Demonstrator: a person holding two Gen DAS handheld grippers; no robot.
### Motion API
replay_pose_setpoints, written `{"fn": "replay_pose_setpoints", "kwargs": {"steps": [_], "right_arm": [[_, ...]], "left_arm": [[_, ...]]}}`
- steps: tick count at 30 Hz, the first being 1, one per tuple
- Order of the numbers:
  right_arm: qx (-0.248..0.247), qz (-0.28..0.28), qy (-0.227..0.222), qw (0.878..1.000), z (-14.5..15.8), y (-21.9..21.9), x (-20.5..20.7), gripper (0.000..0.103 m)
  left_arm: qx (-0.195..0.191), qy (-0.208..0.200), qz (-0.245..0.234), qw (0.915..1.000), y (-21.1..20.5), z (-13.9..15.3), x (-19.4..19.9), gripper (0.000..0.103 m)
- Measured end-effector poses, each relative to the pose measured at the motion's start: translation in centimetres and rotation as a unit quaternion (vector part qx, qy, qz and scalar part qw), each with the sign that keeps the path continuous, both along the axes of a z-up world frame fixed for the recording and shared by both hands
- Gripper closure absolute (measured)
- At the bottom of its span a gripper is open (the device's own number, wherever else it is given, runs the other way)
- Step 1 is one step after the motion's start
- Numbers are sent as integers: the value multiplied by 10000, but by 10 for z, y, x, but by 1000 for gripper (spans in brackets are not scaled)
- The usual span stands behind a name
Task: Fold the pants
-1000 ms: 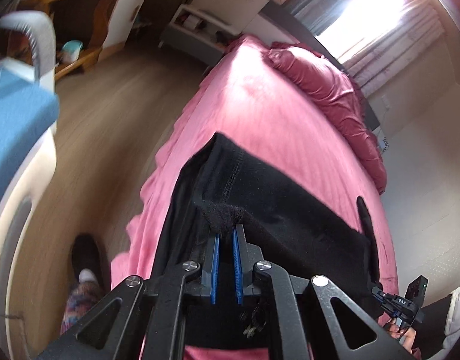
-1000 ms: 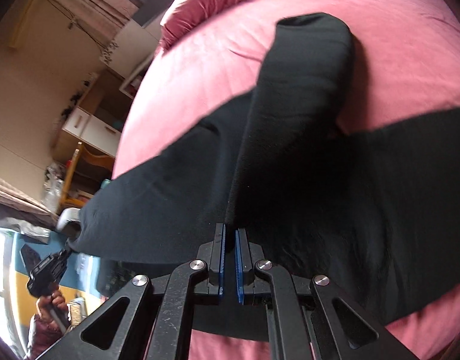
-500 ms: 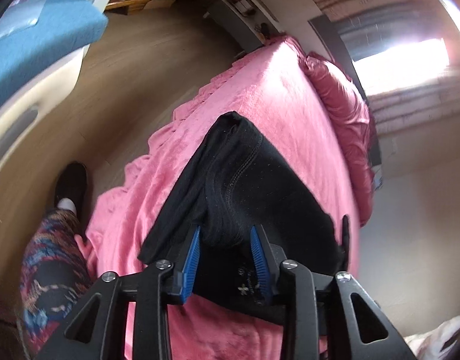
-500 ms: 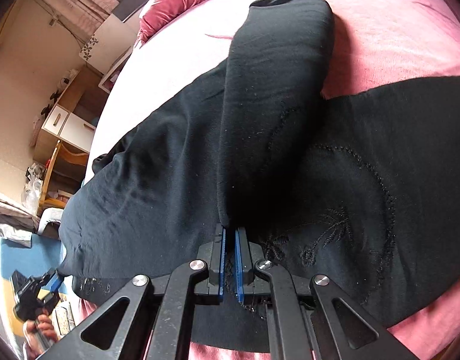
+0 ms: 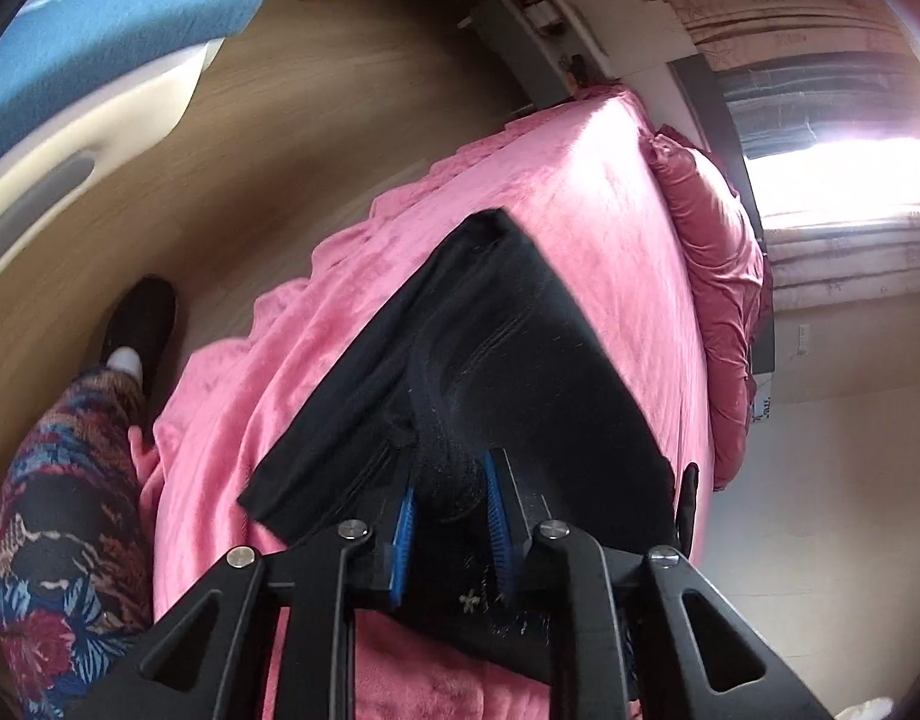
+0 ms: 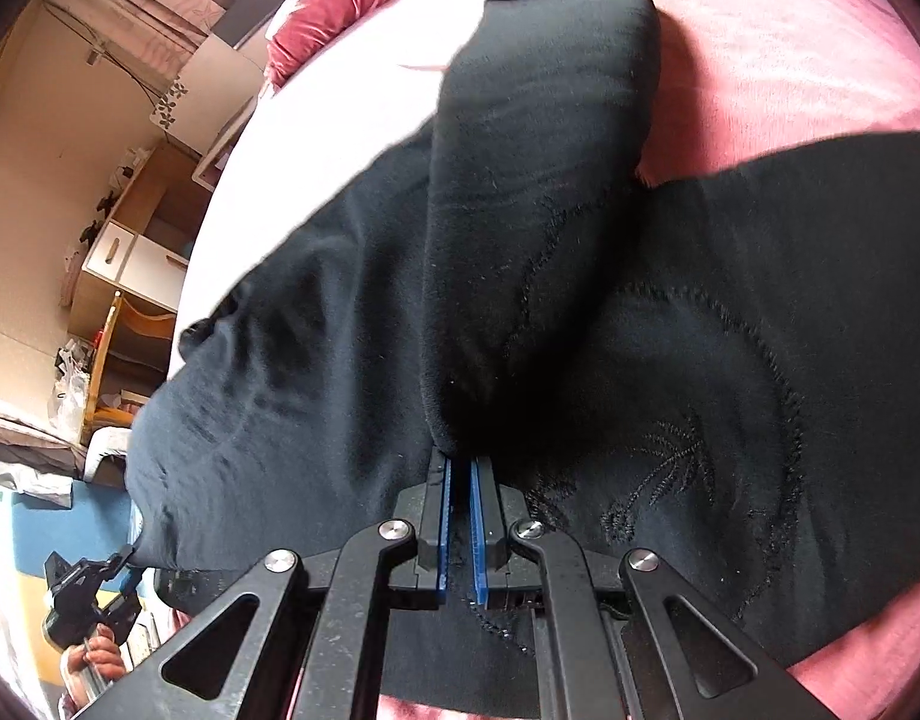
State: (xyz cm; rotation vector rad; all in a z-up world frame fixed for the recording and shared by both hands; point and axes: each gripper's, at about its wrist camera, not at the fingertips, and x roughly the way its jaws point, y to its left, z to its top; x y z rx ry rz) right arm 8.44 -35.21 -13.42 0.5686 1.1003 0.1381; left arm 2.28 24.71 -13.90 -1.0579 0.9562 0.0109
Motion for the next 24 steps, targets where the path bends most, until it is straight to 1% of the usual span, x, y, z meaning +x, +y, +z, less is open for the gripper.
{"fn": "replay_pose_setpoints", "kwargs": {"steps": [2, 4, 7, 9, 11, 14, 16, 19, 22, 24], "right_arm": [[30, 58, -180, 9998, 14, -2, -6, 98], [62, 70, -364, 9993, 31, -8, -18, 98], [119, 119, -468, 9988, 44, -15, -40, 98], [53, 202, -402, 9990, 42, -13, -52, 98], [-78, 294, -254, 9992, 34, -8, -63, 98], [-131, 324, -13, 9994, 17, -2, -74, 98], [-183, 324, 61, 9993, 11, -1, -78, 98], [-249, 233, 174, 9993, 0, -5, -78, 98], [-445, 270, 272, 9983, -7, -1, -72, 98], [-530, 282, 310, 9977, -12, 3, -69, 98]], "left_arm": [[178, -291, -138, 9993, -2, 16, 1, 91], [180, -495, -233, 9983, 0, 27, 0, 92], [335, -559, -388, 9971, 5, 34, -7, 92], [450, -388, -504, 9970, 6, 25, -9, 92], [535, -179, -543, 9969, 5, 13, -11, 92], [540, 13, -498, 9973, 8, -1, -16, 92], [564, 85, -503, 9971, 8, -4, -18, 92], [628, 122, -545, 9965, 6, -5, -20, 92], [771, 306, -594, 9948, 3, -10, -19, 92], [849, 460, -551, 9938, 3, -14, -19, 89]]}}
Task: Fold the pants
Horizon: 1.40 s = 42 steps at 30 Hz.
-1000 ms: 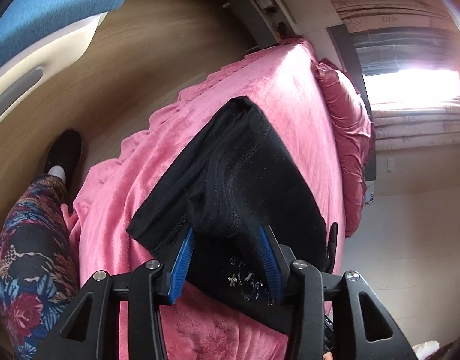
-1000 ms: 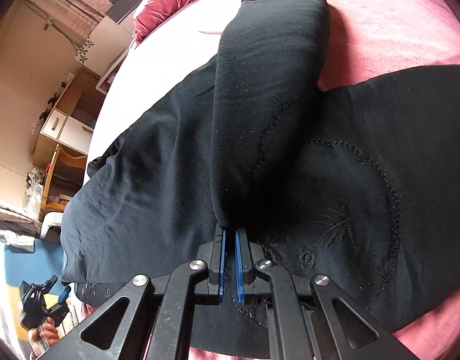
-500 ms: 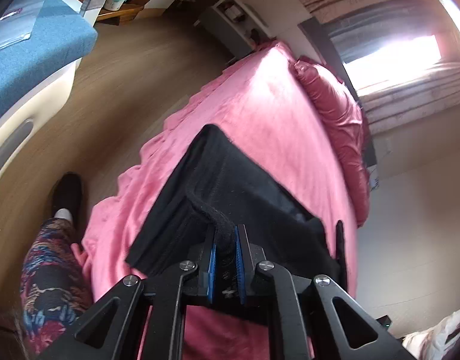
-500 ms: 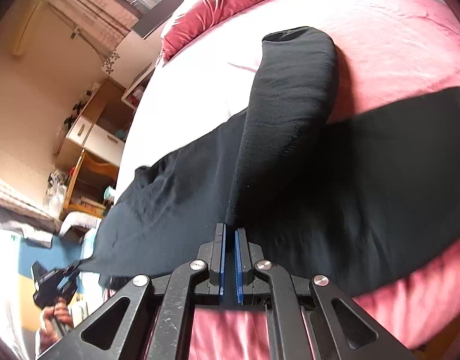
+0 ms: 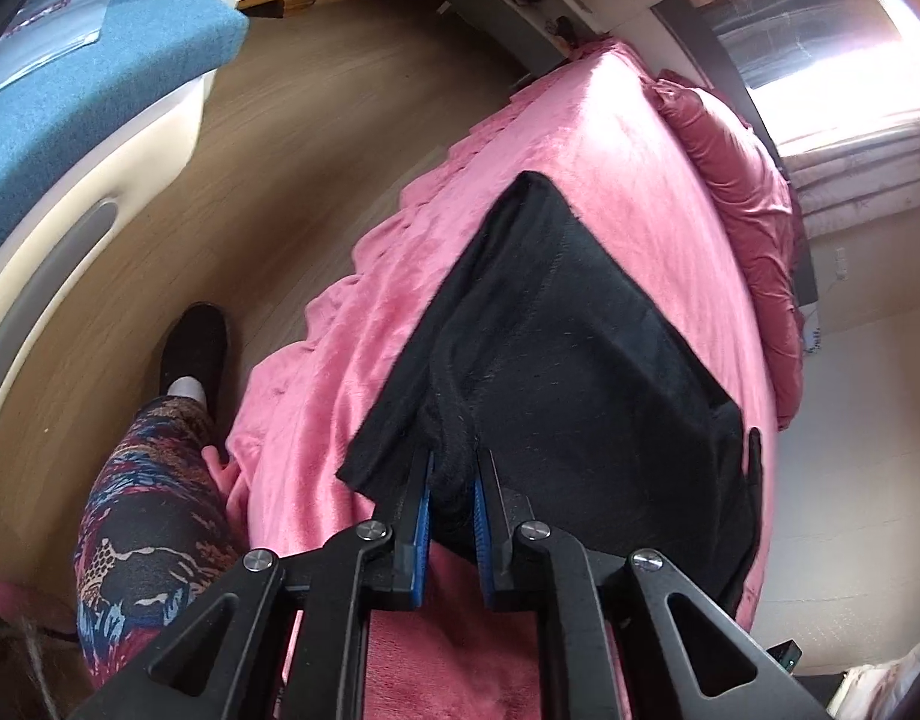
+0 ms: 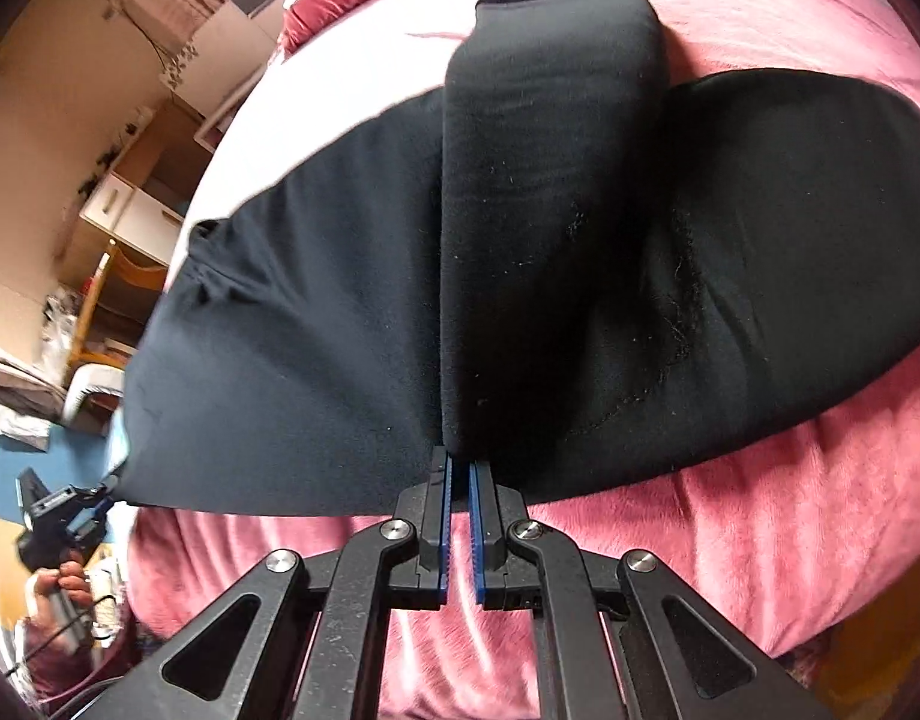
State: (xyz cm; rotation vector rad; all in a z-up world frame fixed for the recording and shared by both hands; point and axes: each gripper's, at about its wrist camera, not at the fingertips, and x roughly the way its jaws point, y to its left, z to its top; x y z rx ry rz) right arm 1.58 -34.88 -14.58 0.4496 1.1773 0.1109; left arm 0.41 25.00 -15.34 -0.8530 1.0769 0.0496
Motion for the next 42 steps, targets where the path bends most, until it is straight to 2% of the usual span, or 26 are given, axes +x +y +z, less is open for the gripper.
{"fn": "replay_pose_setpoints", "kwargs": {"steps": [2, 6, 8, 12, 14, 16, 18, 22, 26, 32, 36, 37, 39, 40, 41, 42], "right_arm": [[-42, 42, 76, 10000, -5, 2, 3, 98], [141, 80, 164, 9997, 0, -3, 5, 94], [154, 153, 158, 9996, 10, -10, 3, 81], [-257, 162, -118, 9995, 39, -23, 0, 74], [-447, 31, -358, 9984, 59, -33, 8, 70], [-593, -119, -578, 9965, 73, -42, 26, 65], [-691, -243, -705, 9948, 81, -46, 49, 59], [-949, -364, -759, 9919, 84, -46, 115, 59], [-1097, -401, -621, 9912, 78, -45, 187, 59], [-1639, -531, -171, 9849, 55, -47, 277, 58], [-1919, -533, 211, 9797, 30, -51, 311, 54], [-2128, -518, 343, 9751, 22, -50, 317, 54], [-2234, -471, 320, 9731, 17, -48, 321, 55], [-2295, -387, 275, 9721, 17, -46, 321, 64], [-2360, -331, 245, 9709, 18, -45, 322, 89], [-2339, -289, 203, 9716, 21, -46, 321, 93]], "left_arm": [[56, 28, -19, 10000, 0, -3, 1, 88], [283, 153, -13, 9995, 1, 4, 1, 76], [549, 126, 155, 9983, 6, 15, -1, 75], [1486, -294, 316, 9880, 2, 55, -5, 75], [1762, -569, 138, 9826, -11, 71, -3, 75], [1878, -841, -225, 9783, -35, 82, 3, 74], [1879, -977, -715, 9747, -63, 83, 11, 74], [1685, -1137, -1846, 9616, -131, 71, 28, 74], [1483, -1066, -2565, 9491, -179, 54, 39, 74], [1481, -911, -3196, 9315, -217, 40, 44, 74], [1408, -808, -3353, 9280, -228, 32, 46, 74], [1425, -791, -3353, 9279, -229, 30, 46, 74], [1365, -761, -3383, 9280, -230, 27, 45, 74], [1368, -740, -3376, 9284, -231, 25, 46, 74], [1359, -718, -3369, 9289, -232, 24, 47, 74], [1329, -710, -3381, 9290, -233, 24, 49, 74]]}}
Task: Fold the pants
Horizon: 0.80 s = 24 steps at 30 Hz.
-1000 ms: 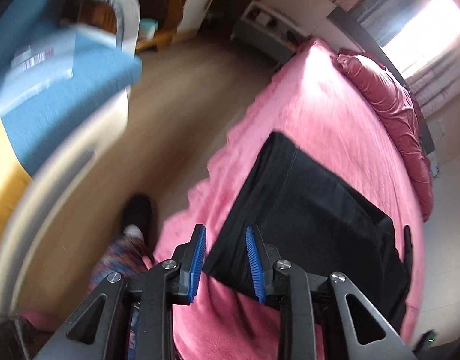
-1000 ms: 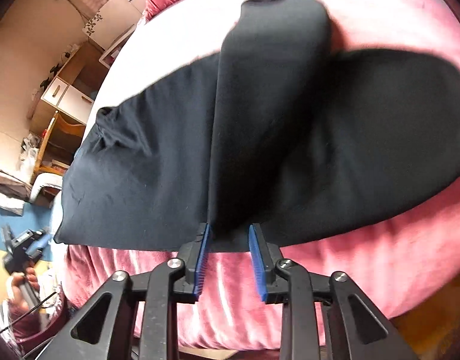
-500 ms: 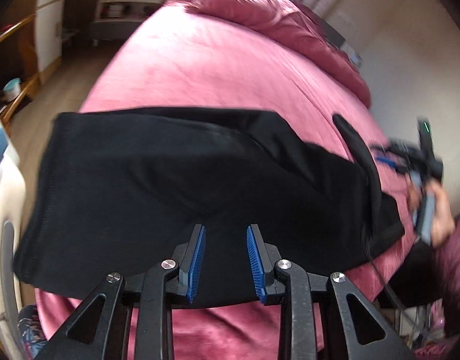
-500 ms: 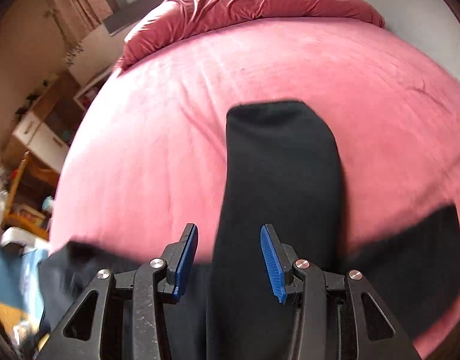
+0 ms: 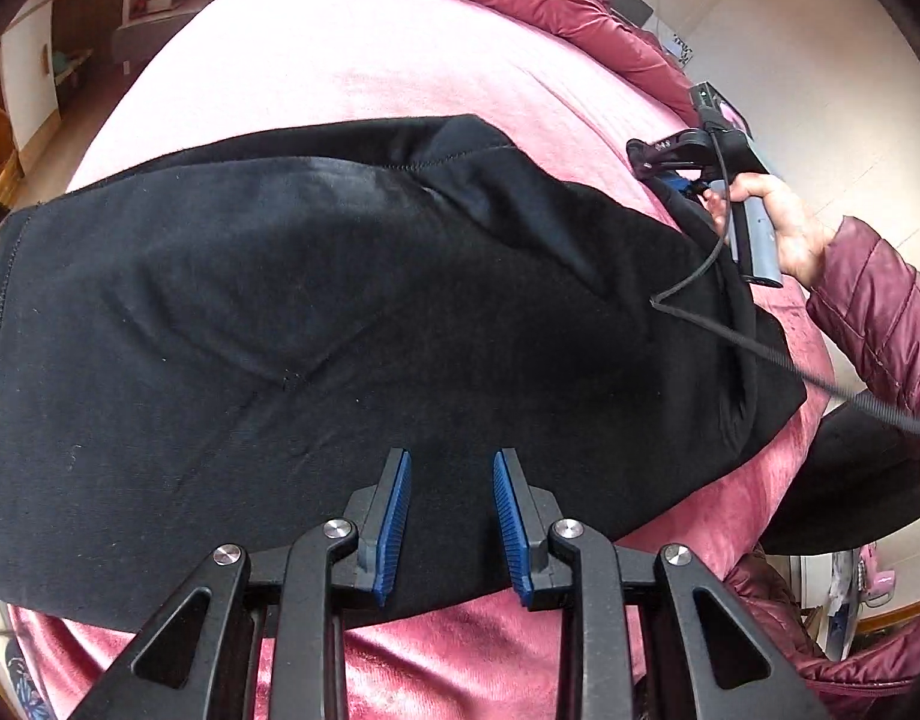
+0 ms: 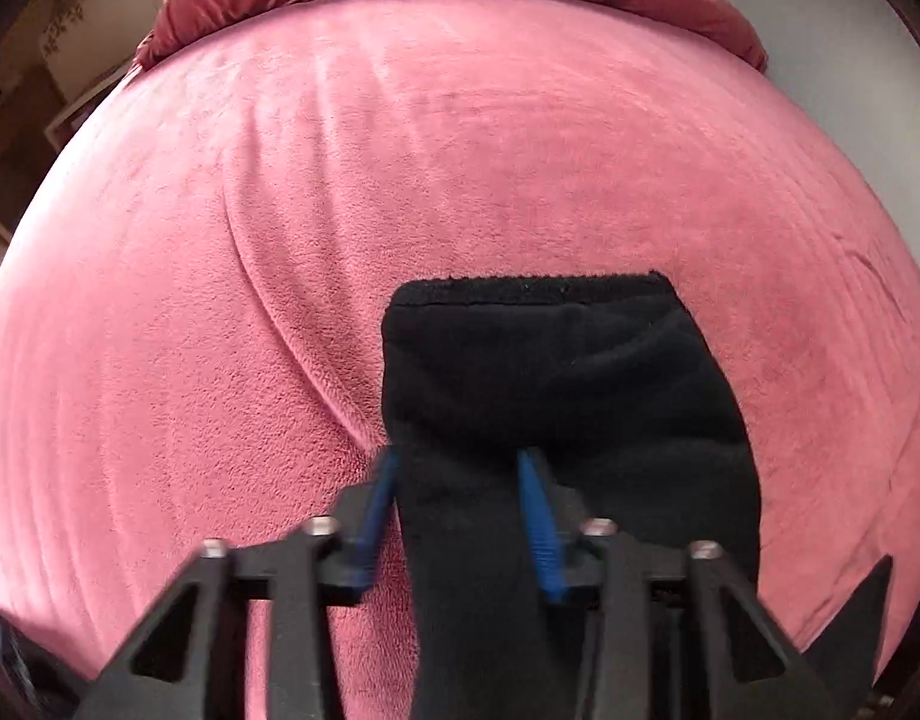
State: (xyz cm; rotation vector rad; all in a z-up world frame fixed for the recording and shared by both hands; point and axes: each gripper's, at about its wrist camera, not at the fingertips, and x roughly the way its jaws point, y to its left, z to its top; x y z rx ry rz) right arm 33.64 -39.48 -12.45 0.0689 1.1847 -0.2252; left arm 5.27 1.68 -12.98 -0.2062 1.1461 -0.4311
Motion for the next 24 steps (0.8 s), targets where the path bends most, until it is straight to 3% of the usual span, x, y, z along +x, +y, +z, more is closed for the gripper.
{"fn": "replay_pose_setpoints", "kwargs": {"steps": [6, 10, 14, 19, 24], "right_arm": [[718, -223, -766, 9942, 47, -30, -48, 97], [1400, -564, -1427, 9782, 85, -63, -96, 97], [1745, -1046, -1924, 9600, 108, -101, -149, 97], [1975, -1774, -2264, 9372, 114, -161, -219, 97], [2182, -2546, -2368, 9119, 92, -215, -289, 97]], "left_arm": [[-37, 10, 10, 10000, -6, -2, 7, 74], [-23, -21, -47, 10000, -10, -1, 9, 74], [-62, -119, -92, 9999, -10, 6, 6, 74], [-65, -199, -233, 9995, -19, 10, -2, 74], [0, -187, -391, 9991, -33, 11, -8, 74]]}}
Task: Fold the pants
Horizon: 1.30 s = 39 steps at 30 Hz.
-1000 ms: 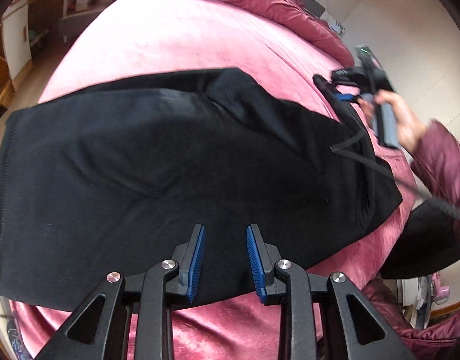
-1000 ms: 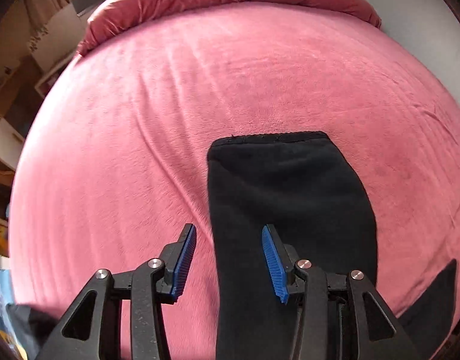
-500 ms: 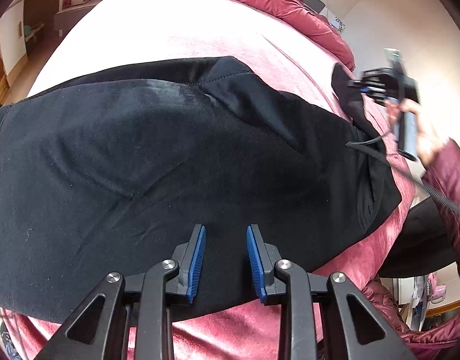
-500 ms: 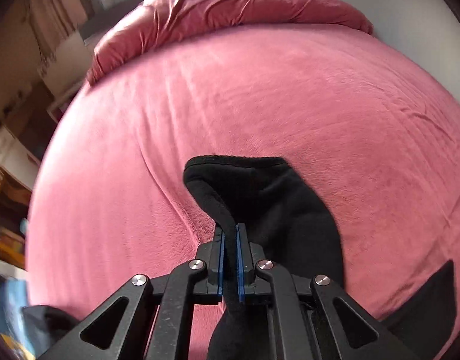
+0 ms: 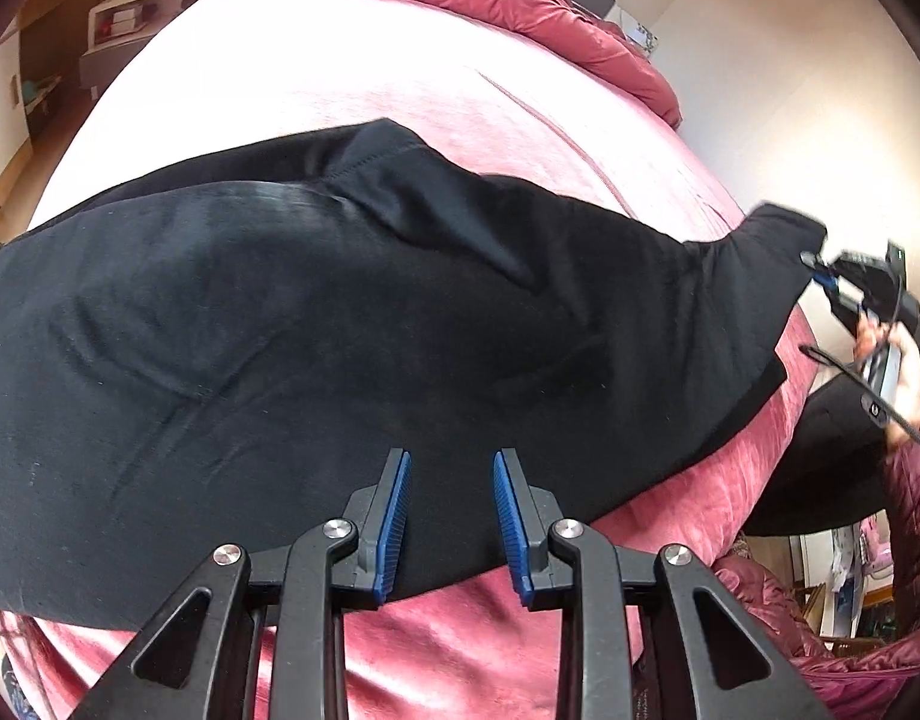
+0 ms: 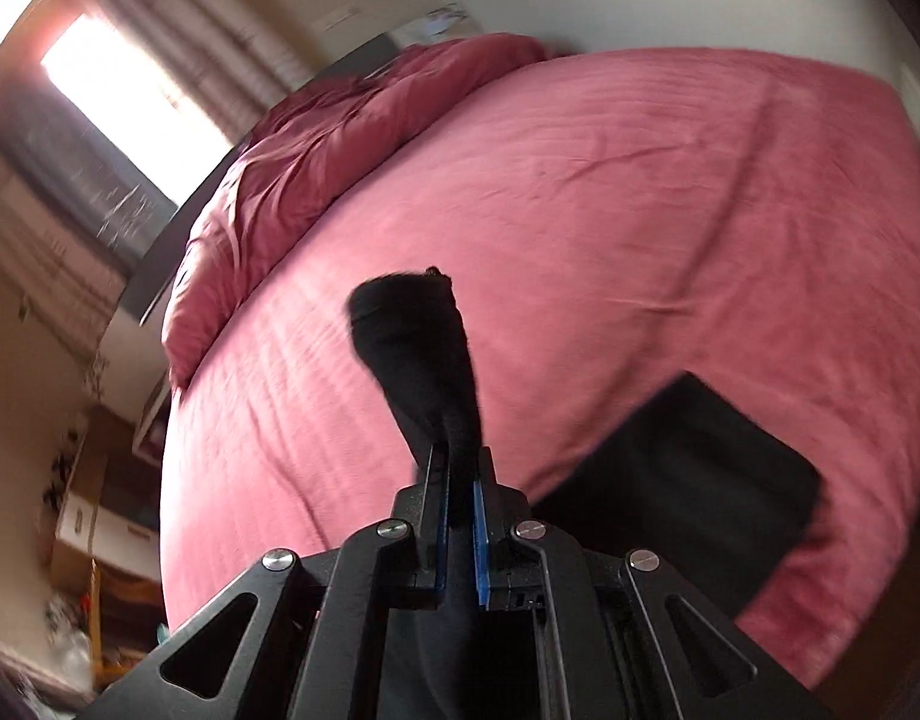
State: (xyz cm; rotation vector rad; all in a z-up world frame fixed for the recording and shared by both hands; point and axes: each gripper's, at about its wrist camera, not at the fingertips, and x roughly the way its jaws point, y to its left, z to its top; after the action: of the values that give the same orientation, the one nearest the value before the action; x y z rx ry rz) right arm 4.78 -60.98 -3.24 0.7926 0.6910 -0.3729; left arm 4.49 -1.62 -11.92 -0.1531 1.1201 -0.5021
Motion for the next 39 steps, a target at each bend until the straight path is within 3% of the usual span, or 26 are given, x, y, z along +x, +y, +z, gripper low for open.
{"fn": "replay_pose_setpoints", "kwargs": {"steps": [7, 12, 20, 22, 24, 25, 30, 35, 37, 39], "right_arm": [[659, -684, 379, 9948, -68, -45, -57, 97], [1014, -741, 434, 9911, -101, -51, -72, 94], [1012, -918, 287, 9902, -99, -72, -66, 64], [894, -957, 347, 9908, -95, -77, -63, 64], [790, -949, 453, 9913, -92, -80, -58, 78], [710, -930, 504, 9919, -87, -81, -57, 94], [467, -831, 369, 9948, -62, -86, -72, 95], [560, -952, 1167, 9870, -98, -97, -75, 95], [561, -948, 1160, 9871, -104, -95, -73, 95], [654, -984, 1024, 9877, -102, -94, -76, 88]], "left_arm": [[215, 24, -277, 9994, -26, -2, -1, 74], [366, 53, -492, 9981, -49, -5, 2, 74], [471, 79, -632, 9969, -68, -13, -3, 74], [483, 81, -637, 9968, -69, -13, -2, 74], [497, 75, -656, 9966, -72, -12, -2, 74], [496, 70, -667, 9965, -74, -12, -2, 74], [441, 0, -733, 9963, -73, -8, -3, 74], [414, 96, -785, 9960, -74, -11, -4, 74], [428, 124, -836, 9955, -76, -12, -4, 74], [433, 147, -894, 9949, -76, -13, -4, 74]]}}
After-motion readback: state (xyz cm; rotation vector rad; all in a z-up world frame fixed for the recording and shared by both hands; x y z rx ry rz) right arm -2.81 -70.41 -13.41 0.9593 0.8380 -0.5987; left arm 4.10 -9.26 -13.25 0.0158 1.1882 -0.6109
